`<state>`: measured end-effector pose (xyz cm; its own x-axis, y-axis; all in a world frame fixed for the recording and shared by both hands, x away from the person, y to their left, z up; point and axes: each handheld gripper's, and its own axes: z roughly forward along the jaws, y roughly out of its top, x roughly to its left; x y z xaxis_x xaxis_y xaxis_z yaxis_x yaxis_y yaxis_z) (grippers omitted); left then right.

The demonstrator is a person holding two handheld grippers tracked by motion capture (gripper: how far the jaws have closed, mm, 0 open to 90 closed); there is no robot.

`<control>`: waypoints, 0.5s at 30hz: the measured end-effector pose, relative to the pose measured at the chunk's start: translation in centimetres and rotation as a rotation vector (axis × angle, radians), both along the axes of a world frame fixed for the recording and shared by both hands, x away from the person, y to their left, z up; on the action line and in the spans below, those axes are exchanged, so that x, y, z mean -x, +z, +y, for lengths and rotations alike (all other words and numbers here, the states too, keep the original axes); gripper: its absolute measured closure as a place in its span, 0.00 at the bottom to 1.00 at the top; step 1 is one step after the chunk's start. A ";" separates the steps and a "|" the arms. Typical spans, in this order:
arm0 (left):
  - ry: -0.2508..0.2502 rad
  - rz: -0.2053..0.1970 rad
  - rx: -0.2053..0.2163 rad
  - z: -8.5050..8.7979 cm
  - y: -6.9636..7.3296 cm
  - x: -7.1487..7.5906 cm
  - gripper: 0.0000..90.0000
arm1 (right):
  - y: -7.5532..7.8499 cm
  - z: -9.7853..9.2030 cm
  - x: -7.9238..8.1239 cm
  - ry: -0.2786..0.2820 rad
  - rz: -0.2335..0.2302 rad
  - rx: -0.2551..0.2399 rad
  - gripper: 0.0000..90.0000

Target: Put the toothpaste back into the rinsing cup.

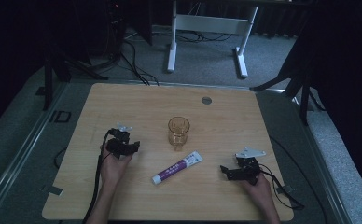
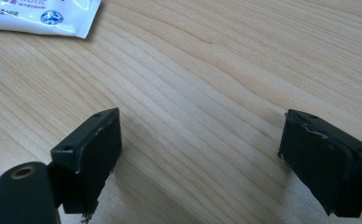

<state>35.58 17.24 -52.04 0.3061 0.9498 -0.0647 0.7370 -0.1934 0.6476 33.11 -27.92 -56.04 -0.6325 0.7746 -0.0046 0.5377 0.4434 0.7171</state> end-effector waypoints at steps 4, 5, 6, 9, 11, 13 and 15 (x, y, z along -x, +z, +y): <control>-0.013 -0.011 0.001 -0.2 0.6 0.3 0.56 | 0.0 0.0 0.0 0.000 0.000 0.000 0.14; -0.019 -0.016 0.006 -0.3 0.8 0.4 0.56 | 0.0 0.0 0.0 0.000 0.000 0.000 0.14; -0.023 -0.020 0.003 -0.4 1.0 0.5 0.56 | 0.0 0.0 0.0 0.000 0.000 0.000 0.14; -0.033 -0.023 0.001 -0.6 1.4 0.6 0.56 | 0.0 0.0 0.0 0.000 0.000 0.000 0.14; -0.039 -0.028 0.000 -0.7 1.8 0.7 0.56 | 0.0 0.0 0.0 0.000 0.000 0.000 0.14; -0.047 -0.031 -0.002 -0.9 2.1 0.8 0.56 | 0.0 0.0 0.0 0.000 0.000 0.000 0.14; -0.052 -0.035 -0.004 -1.0 2.3 0.9 0.56 | 0.0 0.0 0.0 0.000 0.000 0.000 0.14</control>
